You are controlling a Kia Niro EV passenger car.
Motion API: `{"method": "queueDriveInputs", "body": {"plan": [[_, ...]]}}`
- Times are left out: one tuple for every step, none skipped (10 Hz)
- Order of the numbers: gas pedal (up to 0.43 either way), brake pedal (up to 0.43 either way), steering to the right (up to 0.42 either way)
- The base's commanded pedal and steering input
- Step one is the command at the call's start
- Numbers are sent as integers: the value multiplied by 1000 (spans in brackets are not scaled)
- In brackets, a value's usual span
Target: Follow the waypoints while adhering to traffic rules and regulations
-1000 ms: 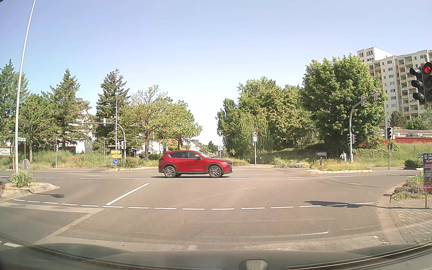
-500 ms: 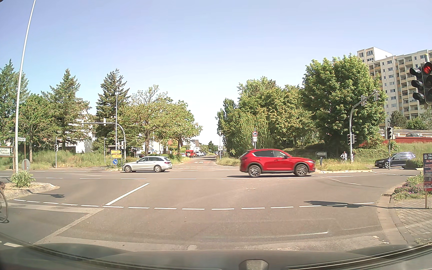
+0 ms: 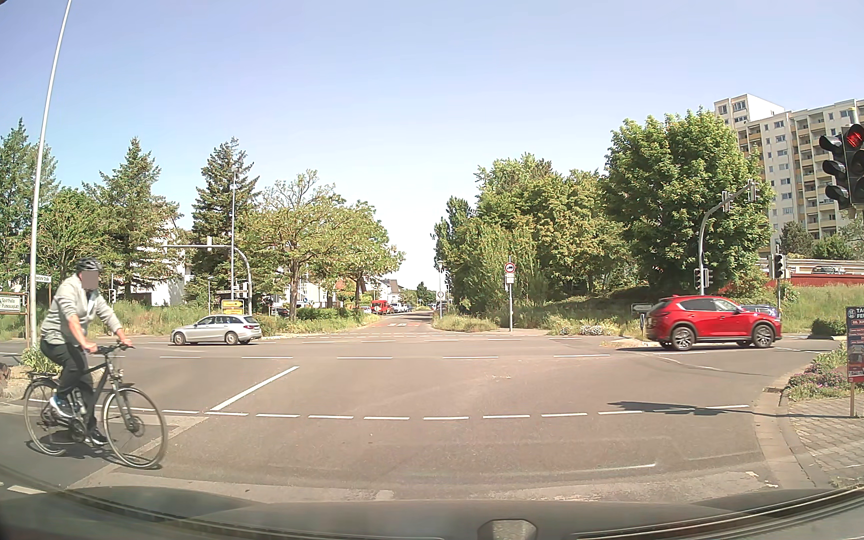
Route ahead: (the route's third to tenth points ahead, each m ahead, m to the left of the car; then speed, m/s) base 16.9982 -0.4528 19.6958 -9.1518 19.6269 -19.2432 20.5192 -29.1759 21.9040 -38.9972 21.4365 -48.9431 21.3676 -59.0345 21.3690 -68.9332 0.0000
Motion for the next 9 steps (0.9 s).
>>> {"method": "queueDriveInputs", "body": {"plan": [[0, 183, 90], [0, 183, 90], [0, 189, 90], [0, 183, 90], [0, 189, 90], [0, 189, 90], [0, 183, 90], [0, 189, 90], [0, 189, 90]]}}
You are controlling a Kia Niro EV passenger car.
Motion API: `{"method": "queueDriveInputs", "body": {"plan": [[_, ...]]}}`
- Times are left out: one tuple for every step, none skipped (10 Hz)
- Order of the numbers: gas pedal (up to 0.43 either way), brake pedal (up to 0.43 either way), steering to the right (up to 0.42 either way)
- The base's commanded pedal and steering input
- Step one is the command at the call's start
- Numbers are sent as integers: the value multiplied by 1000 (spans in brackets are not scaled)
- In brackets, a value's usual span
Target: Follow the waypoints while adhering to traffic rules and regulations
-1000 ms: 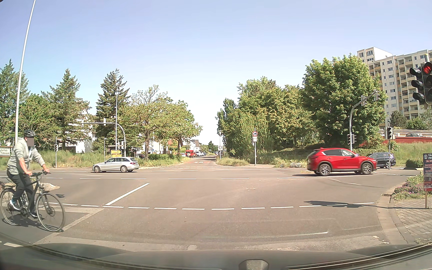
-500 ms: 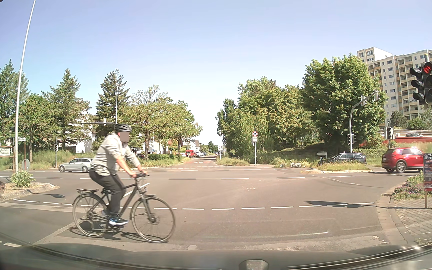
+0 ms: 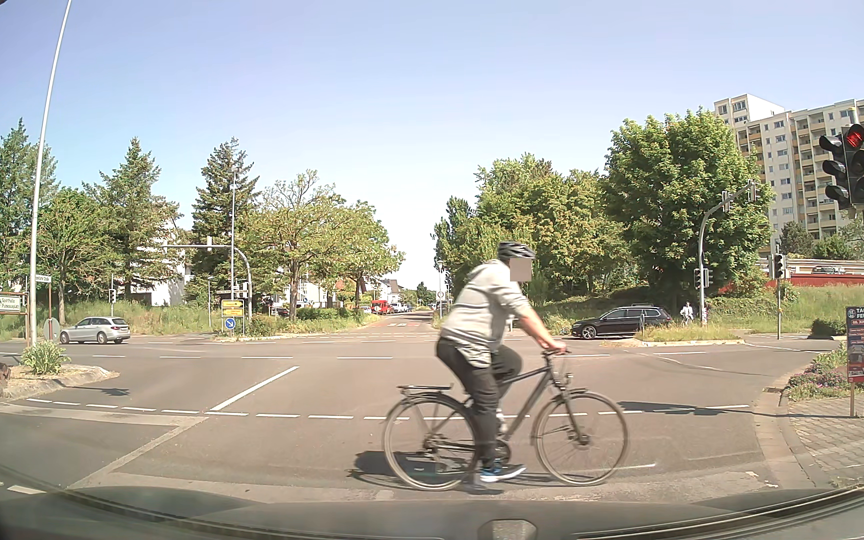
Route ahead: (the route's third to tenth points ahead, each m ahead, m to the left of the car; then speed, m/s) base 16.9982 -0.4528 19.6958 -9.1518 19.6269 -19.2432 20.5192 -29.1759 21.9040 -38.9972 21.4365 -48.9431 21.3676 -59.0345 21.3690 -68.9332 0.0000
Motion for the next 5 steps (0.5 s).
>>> {"method": "queueDriveInputs", "body": {"plan": [[0, 189, 90], [0, 189, 90], [0, 183, 90], [0, 183, 90], [0, 189, 90]]}}
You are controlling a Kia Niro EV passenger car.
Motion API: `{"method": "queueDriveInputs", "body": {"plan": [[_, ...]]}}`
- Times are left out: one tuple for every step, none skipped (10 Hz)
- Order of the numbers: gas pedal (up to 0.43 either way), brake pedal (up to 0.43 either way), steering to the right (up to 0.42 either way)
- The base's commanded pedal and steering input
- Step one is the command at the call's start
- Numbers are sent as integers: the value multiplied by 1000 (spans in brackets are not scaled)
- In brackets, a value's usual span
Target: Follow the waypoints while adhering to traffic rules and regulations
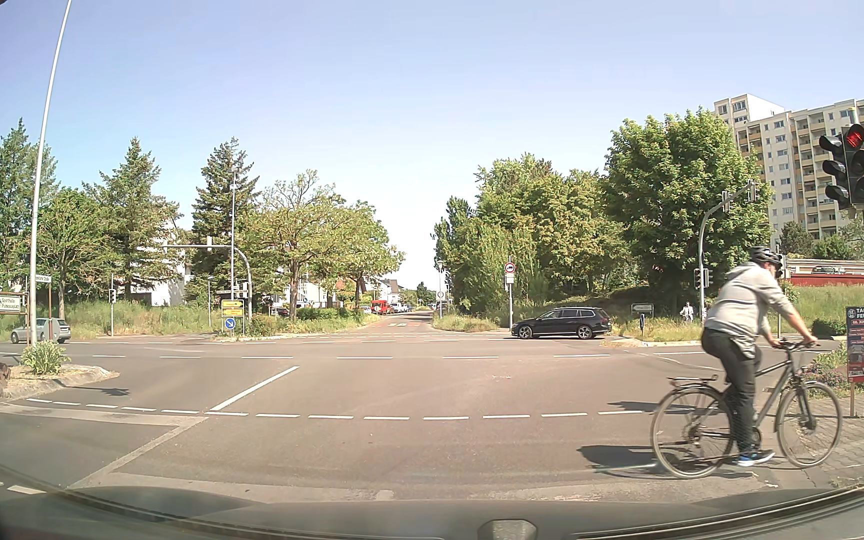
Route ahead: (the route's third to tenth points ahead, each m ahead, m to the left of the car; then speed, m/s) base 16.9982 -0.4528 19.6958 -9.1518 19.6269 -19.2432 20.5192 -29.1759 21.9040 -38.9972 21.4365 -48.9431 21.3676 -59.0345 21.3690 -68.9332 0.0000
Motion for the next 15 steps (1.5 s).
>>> {"method": "queueDriveInputs", "body": {"plan": [[0, 189, 90], [0, 183, 90], [0, 183, 90], [0, 189, 90], [0, 189, 90], [0, 183, 90], [0, 183, 90], [0, 189, 90], [0, 189, 90], [0, 183, 90], [0, 183, 90], [0, 189, 90], [0, 189, 90], [0, 183, 90], [0, 189, 90]]}}
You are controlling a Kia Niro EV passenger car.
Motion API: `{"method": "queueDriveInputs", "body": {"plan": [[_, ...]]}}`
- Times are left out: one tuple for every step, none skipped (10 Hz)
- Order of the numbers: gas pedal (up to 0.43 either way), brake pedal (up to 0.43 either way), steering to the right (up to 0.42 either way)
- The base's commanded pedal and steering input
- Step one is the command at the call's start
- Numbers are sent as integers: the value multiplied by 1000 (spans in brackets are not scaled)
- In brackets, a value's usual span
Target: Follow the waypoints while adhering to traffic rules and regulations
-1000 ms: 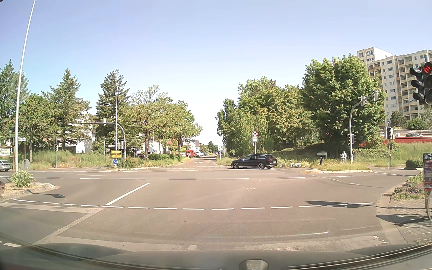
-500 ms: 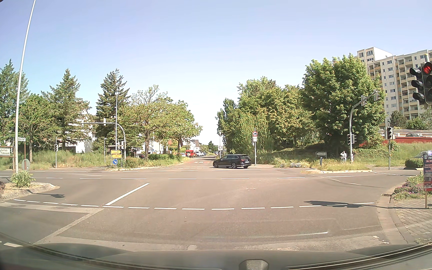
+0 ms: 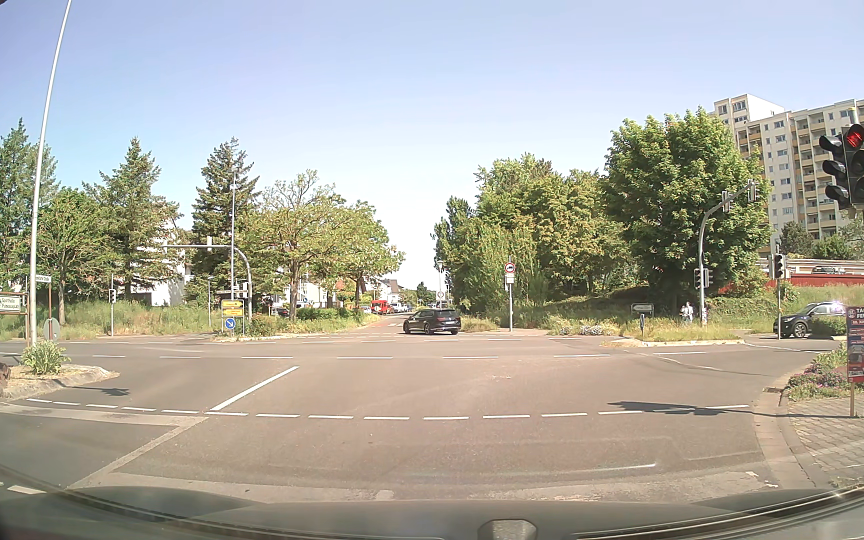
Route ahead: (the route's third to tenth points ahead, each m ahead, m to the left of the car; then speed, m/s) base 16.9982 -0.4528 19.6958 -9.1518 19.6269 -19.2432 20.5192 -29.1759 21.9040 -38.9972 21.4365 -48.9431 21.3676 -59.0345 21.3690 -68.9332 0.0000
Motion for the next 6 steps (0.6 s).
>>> {"method": "queueDriveInputs", "body": {"plan": [[0, 183, 90], [0, 189, 90], [0, 183, 90], [0, 183, 90], [0, 189, 90], [0, 183, 90]]}}
